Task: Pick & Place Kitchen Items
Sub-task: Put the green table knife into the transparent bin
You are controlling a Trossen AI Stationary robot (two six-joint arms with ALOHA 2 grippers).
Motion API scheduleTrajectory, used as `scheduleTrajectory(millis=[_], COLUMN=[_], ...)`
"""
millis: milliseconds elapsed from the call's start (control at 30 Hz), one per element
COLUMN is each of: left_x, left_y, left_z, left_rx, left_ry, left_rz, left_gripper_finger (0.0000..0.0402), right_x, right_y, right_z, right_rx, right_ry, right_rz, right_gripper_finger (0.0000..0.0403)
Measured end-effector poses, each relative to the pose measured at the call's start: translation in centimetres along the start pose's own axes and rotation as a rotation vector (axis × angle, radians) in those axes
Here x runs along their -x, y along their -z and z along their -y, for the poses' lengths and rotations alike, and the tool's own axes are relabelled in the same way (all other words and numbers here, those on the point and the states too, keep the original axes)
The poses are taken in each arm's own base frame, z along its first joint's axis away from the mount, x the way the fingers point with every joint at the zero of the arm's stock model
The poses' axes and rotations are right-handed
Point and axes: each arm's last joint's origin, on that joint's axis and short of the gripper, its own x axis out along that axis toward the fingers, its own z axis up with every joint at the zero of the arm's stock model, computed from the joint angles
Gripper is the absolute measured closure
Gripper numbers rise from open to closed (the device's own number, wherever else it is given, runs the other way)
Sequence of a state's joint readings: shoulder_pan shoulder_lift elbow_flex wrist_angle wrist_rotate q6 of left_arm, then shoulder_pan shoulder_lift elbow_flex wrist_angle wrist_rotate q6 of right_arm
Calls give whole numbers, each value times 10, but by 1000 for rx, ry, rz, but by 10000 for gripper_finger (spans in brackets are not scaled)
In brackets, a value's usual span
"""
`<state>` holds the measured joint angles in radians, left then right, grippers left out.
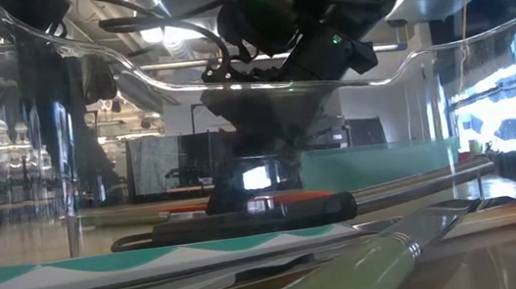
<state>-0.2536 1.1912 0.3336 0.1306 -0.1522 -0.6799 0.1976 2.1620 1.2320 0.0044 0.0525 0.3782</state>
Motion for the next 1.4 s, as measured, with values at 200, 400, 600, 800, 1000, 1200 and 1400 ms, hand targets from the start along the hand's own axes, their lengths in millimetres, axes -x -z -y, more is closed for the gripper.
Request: scheduleTrajectory(millis=[200,400,600,800,1000,1200,1400], left_x=[-1,-2,-4,-14,-20,-20,-24], left_y=[-5,-6,-8,-4,-5,-21,-29], left_z=[-8,-16,-24,-30,-28,-20,-19], left_rx=[-24,-128,-143,-177,-179,-248,-301], left_ry=[22,36,38,54,70,52,30], left_rz=[-32,-84,-118,-187,-196,-130,-117], left_gripper_finger=[249,249,249,249,249,248,248], right_x=[-1,-2,-3,-5,-5,-6,-7], right_y=[3,9,13,10,4,4,6], right_z=[-6,-16,-23,-26,-30,-30,-33], right_rx=[-14,19,43,99,148,162,175], right_ry=[56,128,191,247,276,299,311], right_rz=[23,59,88,85,39,43,49], right_gripper_finger=[336,343,344,344,344,344,344])
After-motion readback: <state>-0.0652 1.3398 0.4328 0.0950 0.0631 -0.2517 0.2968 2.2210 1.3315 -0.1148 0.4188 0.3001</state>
